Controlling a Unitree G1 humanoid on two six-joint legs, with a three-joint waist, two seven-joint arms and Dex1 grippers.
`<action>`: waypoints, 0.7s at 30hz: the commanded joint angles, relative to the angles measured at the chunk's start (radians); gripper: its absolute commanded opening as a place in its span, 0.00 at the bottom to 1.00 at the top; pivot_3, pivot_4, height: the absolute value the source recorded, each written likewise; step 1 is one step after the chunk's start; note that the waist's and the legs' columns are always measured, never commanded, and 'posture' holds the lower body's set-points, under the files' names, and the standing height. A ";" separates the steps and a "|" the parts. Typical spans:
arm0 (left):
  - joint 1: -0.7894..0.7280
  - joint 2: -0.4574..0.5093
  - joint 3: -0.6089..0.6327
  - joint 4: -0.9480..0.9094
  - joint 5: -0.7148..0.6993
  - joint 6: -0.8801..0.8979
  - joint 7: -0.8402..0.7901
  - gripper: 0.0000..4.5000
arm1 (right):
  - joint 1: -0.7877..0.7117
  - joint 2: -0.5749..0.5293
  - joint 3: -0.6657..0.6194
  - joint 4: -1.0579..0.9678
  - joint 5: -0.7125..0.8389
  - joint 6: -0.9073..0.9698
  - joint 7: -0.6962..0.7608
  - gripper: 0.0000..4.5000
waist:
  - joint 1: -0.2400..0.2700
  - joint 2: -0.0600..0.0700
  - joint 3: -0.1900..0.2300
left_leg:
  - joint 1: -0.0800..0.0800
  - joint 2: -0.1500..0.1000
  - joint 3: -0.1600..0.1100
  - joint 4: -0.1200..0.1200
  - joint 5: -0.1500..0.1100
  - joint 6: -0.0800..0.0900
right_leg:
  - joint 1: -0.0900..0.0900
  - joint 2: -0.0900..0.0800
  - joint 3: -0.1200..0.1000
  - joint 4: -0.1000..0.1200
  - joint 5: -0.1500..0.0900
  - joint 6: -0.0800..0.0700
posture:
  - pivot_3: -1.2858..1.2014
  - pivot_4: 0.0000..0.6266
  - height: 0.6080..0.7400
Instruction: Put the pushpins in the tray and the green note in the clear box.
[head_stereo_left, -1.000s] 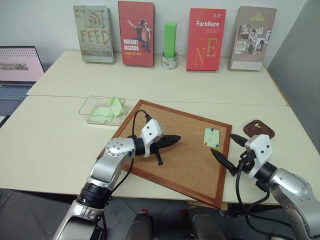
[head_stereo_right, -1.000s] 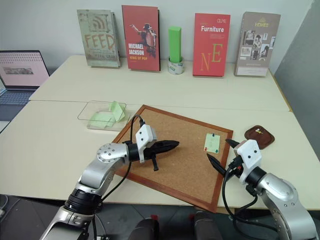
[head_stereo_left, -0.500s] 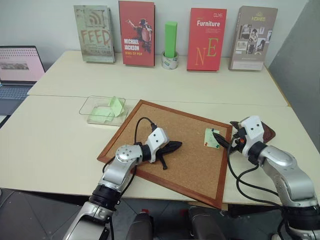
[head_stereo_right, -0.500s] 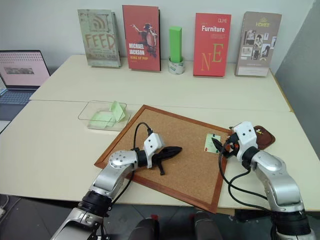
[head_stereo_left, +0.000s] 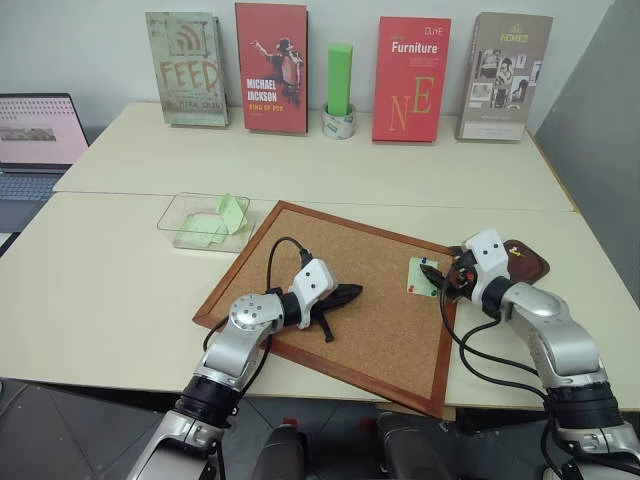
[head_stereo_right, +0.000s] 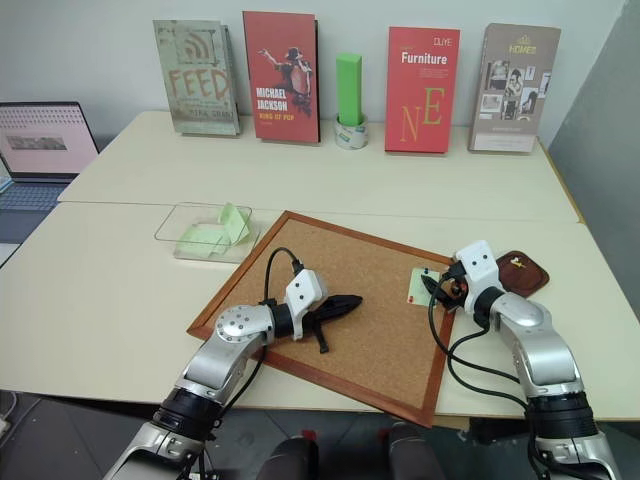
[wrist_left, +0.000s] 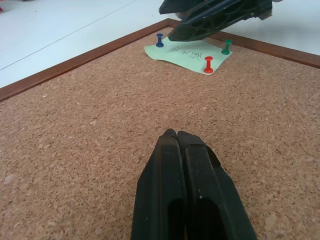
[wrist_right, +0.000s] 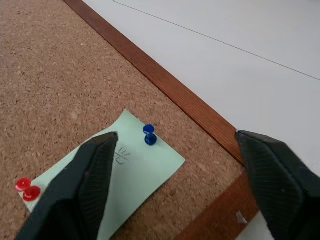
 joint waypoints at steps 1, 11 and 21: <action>0.020 -0.002 -0.017 -0.010 0.009 0.014 0.003 0.00 | -0.037 0.013 -0.006 0.022 -0.010 -0.040 0.004 0.67 | 0.000 0.000 0.000 | 0.000 0.000 0.000 0.000 0.000 0.000 | 0.000 0.000 0.000 0.000 0.000 0.000 | 0.52 0.24 1.00; 0.024 0.001 -0.015 -0.015 0.011 0.023 0.009 0.00 | -0.066 0.034 0.016 0.082 -0.029 -0.057 0.019 0.18 | 0.000 0.000 0.000 | 0.000 0.000 0.000 0.000 0.000 0.000 | 0.000 0.000 0.000 0.000 0.000 0.000 | 0.52 0.24 1.00; 0.012 0.008 -0.025 0.015 0.041 0.017 0.024 0.00 | -0.055 0.033 -0.002 0.013 -0.022 -0.065 0.022 0.01 | 0.000 0.000 0.000 | 0.001 0.000 0.000 0.000 0.000 0.000 | 0.001 0.000 0.000 0.000 0.000 0.000 | 0.52 0.24 1.00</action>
